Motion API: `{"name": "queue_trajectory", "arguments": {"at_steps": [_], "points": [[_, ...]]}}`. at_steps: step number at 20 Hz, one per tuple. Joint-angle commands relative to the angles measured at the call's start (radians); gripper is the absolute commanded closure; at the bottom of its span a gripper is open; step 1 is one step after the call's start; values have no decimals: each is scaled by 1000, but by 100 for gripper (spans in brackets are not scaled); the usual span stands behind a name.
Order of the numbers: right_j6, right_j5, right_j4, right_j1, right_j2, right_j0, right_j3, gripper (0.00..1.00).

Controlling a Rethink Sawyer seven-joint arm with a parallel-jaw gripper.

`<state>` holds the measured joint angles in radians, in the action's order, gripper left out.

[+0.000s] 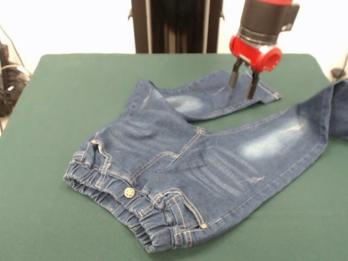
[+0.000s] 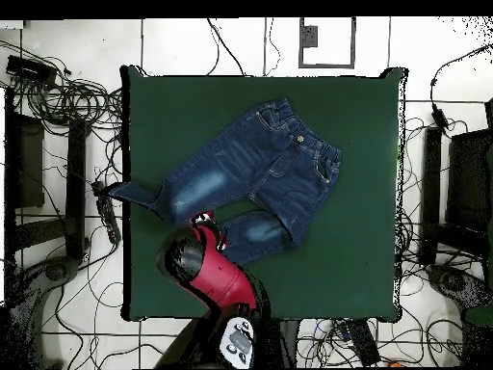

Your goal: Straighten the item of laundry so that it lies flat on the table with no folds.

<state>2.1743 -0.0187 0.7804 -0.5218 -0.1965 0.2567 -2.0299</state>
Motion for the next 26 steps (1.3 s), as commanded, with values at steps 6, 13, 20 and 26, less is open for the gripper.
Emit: {"name": "queue_trajectory", "arguments": {"at_steps": [6, 13, 20, 26], "points": [[296, -98, 45, 92, 152, -17, 75, 0], [297, -126, 58, 125, 153, -8, 92, 0], [288, -51, 82, 95, 111, 21, 88, 0], [274, 244, 42, -3, -58, 94, 102, 0]]}}
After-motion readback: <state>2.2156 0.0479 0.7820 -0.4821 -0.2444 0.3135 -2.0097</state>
